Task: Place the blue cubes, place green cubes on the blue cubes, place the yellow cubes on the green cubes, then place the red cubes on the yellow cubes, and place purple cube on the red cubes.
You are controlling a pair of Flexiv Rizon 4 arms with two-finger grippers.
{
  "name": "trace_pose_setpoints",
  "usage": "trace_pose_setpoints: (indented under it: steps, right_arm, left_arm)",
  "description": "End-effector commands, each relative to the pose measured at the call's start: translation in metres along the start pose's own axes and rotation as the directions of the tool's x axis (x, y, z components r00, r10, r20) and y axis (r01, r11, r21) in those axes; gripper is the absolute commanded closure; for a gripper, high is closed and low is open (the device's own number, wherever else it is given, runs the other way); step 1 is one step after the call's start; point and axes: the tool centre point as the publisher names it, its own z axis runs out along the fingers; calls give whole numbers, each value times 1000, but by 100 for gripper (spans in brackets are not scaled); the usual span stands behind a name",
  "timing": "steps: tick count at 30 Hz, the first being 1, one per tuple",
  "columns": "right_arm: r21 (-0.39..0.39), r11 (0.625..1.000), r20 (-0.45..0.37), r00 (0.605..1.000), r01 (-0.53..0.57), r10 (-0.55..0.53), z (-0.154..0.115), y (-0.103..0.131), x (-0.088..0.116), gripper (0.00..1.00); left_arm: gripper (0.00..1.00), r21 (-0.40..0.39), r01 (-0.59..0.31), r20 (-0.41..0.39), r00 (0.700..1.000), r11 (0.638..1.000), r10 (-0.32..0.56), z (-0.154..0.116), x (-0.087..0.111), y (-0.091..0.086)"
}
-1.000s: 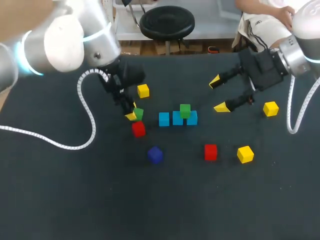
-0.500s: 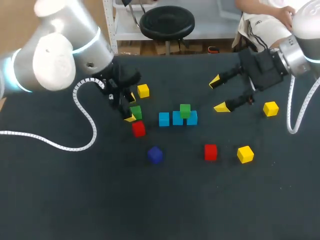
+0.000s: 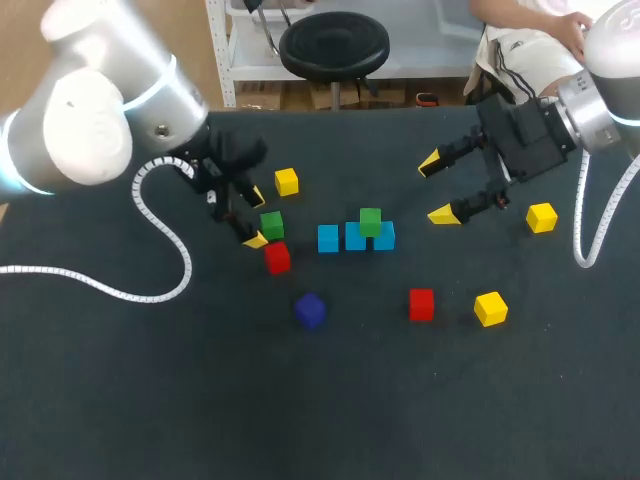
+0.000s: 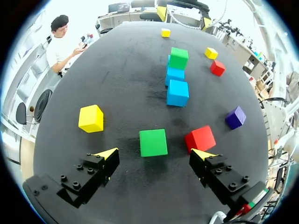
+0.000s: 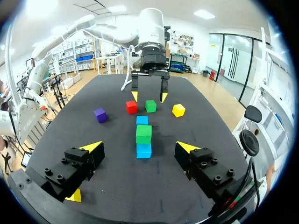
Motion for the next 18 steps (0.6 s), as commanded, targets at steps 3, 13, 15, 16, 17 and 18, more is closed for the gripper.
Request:
trace_pose_setpoints:
  steps: [3,13,15,16,17,18]
  right_arm:
    - [2,1000,0,1000,1,-1,0,1,0,0]
    - [2,1000,0,1000,1,-1,0,1,0,0]
    - [2,1000,0,1000,1,-1,0,1,0,0]
    - [2,1000,0,1000,1,-1,0,1,0,0]
    - [2,1000,0,1000,1,-1,0,1,0,0]
    - [2,1000,0,1000,1,-1,0,1,0,0]
  left_arm:
    - [0,19,3,18,1000,1000,-4,1,4,2]
    - [4,32,-6,17,1000,999,5,-11,-6,9]
    - [6,40,-10,38,999,999,8,-11,-9,9]
    - [7,47,-12,34,999,999,10,-10,-11,10]
    - [9,48,-14,35,999,999,12,-10,-12,10]
    - [9,52,-16,37,999,999,14,-9,-13,10]
